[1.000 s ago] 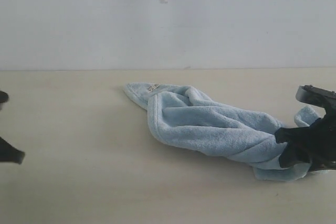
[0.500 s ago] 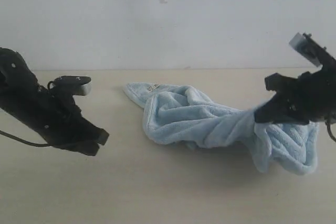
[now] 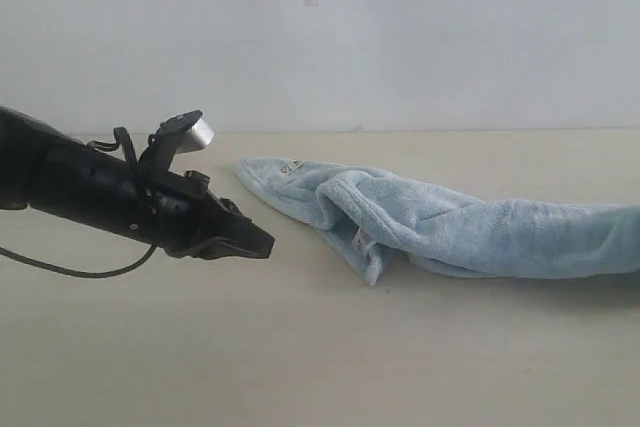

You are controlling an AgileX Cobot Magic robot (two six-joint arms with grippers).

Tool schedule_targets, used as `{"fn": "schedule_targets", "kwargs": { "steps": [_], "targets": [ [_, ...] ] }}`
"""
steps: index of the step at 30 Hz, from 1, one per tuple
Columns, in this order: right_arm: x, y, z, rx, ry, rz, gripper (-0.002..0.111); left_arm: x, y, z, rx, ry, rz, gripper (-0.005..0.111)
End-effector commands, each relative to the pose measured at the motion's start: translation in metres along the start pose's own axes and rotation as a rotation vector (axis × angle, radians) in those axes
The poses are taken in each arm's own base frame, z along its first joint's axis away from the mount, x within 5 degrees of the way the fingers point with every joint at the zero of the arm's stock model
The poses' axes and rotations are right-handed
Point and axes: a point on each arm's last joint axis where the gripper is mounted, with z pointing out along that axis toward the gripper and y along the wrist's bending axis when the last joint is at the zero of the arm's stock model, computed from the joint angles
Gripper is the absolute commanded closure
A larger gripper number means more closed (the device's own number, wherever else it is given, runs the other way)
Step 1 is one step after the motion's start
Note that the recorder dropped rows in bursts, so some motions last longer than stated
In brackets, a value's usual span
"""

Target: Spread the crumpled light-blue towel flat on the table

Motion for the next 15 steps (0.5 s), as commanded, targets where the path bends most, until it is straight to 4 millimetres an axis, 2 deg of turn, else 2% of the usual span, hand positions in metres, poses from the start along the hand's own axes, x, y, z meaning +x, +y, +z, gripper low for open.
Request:
{"fn": "schedule_targets", "kwargs": {
  "steps": [1,4,7,10,15],
  "targets": [
    [0.001,-0.003,0.012,-0.013,0.021,0.029,0.093,-0.003,-0.005,0.001,0.046,-0.025,-0.042,0.103],
    [-0.005,0.002,0.004,-0.069,-0.036,0.055,0.077,-0.006,-0.005,0.0,0.05,-0.051,-0.063,0.103],
    [-0.007,0.005,-0.003,-0.099,-0.061,0.106,0.069,-0.007,-0.005,0.0,0.05,-0.047,-0.055,0.103],
    [-0.01,0.009,-0.011,-0.149,-0.085,0.196,0.068,-0.003,-0.005,0.0,0.041,-0.01,-0.013,0.099],
    [-0.013,0.014,-0.028,-0.216,-0.132,0.299,0.068,-0.001,-0.004,0.0,0.037,0.01,0.009,0.081]
  ]
}}
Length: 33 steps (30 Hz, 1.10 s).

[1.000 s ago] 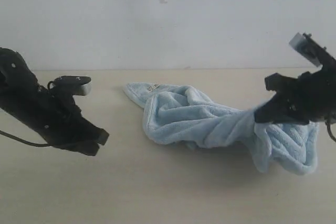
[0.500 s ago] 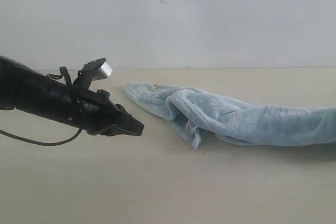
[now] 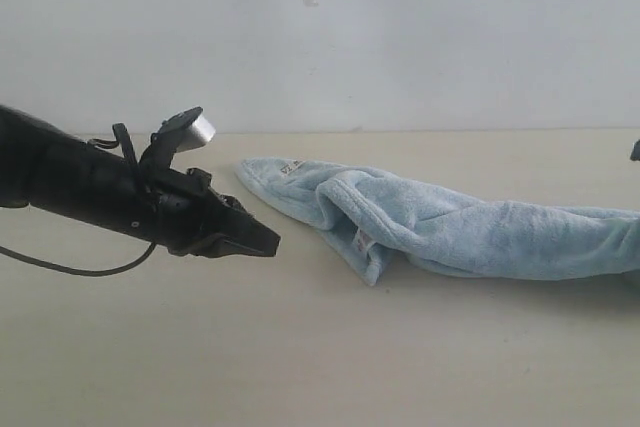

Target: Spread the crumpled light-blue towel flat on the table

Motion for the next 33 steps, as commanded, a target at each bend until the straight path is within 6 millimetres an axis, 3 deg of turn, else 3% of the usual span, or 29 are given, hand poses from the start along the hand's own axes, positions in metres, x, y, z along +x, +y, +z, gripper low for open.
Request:
{"fn": "schedule_targets", "kwargs": {
  "steps": [1,5,8,10,12,15,20,22,27,30,33],
  "targets": [
    [-0.006,0.007,-0.017,-0.059,-0.067,0.075,0.068,0.001,-0.002,0.001,0.013,0.017,0.013,0.077],
    [-0.007,0.011,-0.031,-0.08,-0.091,0.072,0.068,0.0,-0.001,0.001,0.004,0.003,0.001,0.06],
    [-0.006,0.015,-0.047,-0.101,-0.11,0.047,0.068,-0.005,-0.003,0.0,0.027,-0.02,-0.016,0.056],
    [-0.007,0.017,-0.061,-0.103,-0.151,-0.05,0.068,-0.012,-0.009,-0.002,0.091,-0.026,0.001,0.056],
    [-0.007,0.017,-0.072,-0.068,-0.195,-0.281,0.068,-0.022,-0.017,-0.009,0.166,-0.038,0.029,0.056],
    [-0.005,0.016,-0.073,-0.042,-0.176,-0.348,0.068,-0.034,-0.024,-0.023,0.215,-0.065,0.07,0.057],
    [0.002,0.017,-0.061,-0.076,-0.075,-0.287,0.068,-0.035,-0.026,-0.037,0.173,-0.033,0.137,0.057],
    [0.008,0.032,-0.06,-0.158,-0.055,-0.315,0.068,-0.035,-0.026,-0.038,0.169,-0.026,0.114,0.057],
    [0.061,0.118,-0.061,-0.461,0.012,-0.762,0.068,-0.035,-0.026,-0.037,0.17,-0.019,0.027,0.057],
    [0.1,0.158,-0.057,-0.478,-0.016,-1.019,0.068,-0.035,-0.026,-0.037,0.169,-0.018,0.028,0.057],
    [0.118,0.182,-0.047,-0.432,-0.127,-1.133,0.068,-0.035,-0.025,-0.037,0.156,-0.021,0.029,0.057]
  ]
}}
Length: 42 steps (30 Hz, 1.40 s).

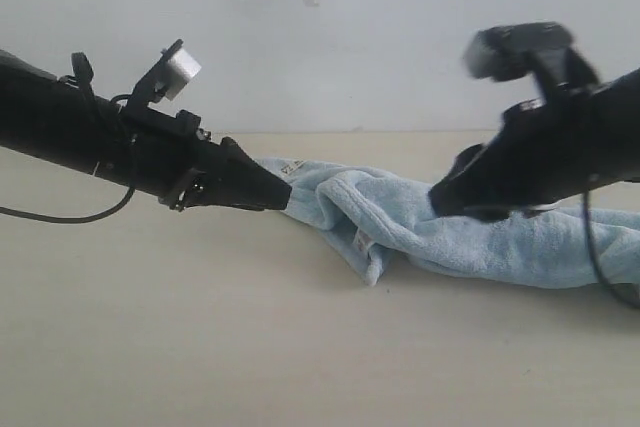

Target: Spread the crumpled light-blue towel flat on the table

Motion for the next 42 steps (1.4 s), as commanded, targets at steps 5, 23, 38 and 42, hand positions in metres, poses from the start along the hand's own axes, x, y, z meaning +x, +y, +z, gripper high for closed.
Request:
{"fn": "schedule_targets", "kwargs": {
  "steps": [5,23,38,42],
  "targets": [
    [-0.013,0.035,0.066,0.124,-0.123,-0.272,0.068,-0.001,0.01,-0.003,-0.142,0.015,0.051,0.057],
    [-0.049,-0.003,0.181,0.151,-0.048,-0.265,0.047,0.001,0.023,-0.006,-0.281,0.048,0.126,0.057],
    [-0.041,-0.028,0.118,0.287,0.332,-0.288,0.109,0.0,0.025,-0.007,-0.303,0.037,0.128,0.057],
    [-0.059,-0.021,0.06,0.337,0.313,-0.239,0.109,0.001,0.024,-0.006,-0.287,0.045,0.127,0.057]
  ]
}}
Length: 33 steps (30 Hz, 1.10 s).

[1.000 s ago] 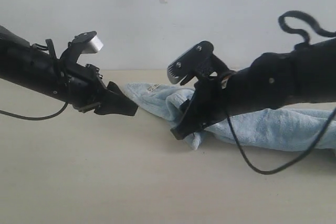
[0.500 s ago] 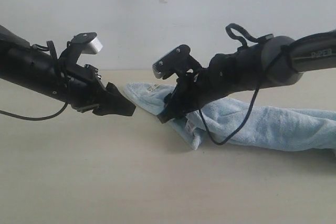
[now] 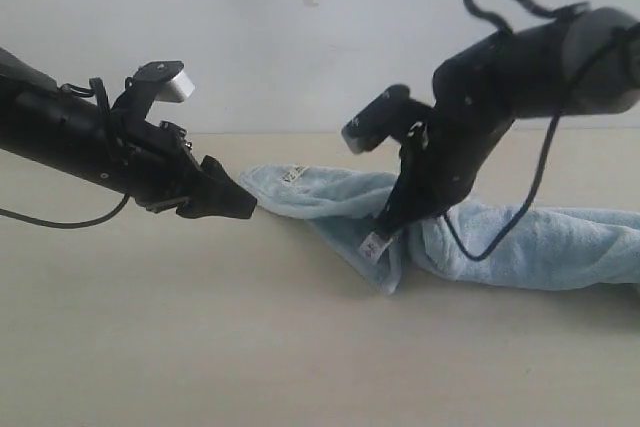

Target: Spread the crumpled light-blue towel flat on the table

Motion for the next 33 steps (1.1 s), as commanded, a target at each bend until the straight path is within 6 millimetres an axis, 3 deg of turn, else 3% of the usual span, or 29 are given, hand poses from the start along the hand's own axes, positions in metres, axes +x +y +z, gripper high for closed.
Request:
{"fn": "schedule_targets", "kwargs": {
  "steps": [1,4,8,13,15,19,21,25,33],
  "targets": [
    [0.009,-0.017,-0.072,0.064,0.025,0.041,0.109,-0.002,-0.002,-0.003,0.012,-0.004,0.002,0.057],
    [0.025,-0.025,-0.101,0.117,0.138,-0.033,0.109,0.001,-0.002,-0.001,0.012,0.004,0.033,0.057],
    [0.038,-0.049,-0.106,0.153,0.167,0.041,0.109,0.016,0.001,0.01,0.039,0.051,0.181,0.056],
    [0.091,-0.071,-0.061,0.131,0.33,0.168,0.102,0.046,0.003,0.043,0.233,0.065,0.374,0.056],
    [0.108,-0.074,-0.043,0.129,0.316,0.203,0.087,0.049,0.001,0.053,0.308,0.02,0.378,0.056],
    [0.112,-0.07,-0.031,0.139,0.236,0.318,0.064,0.043,0.001,0.067,0.283,-0.089,0.243,0.056],
    [0.112,-0.07,-0.031,0.142,0.226,0.369,0.057,0.031,0.009,0.074,0.247,-0.245,0.01,0.056],
    [0.108,-0.071,-0.031,0.158,0.181,0.473,0.043,0.026,0.027,0.095,0.25,-0.208,-0.168,0.056],
    [0.106,-0.07,-0.03,0.147,0.151,0.522,0.042,0.021,0.041,0.118,0.29,-0.181,-0.137,0.056]
  ]
}}
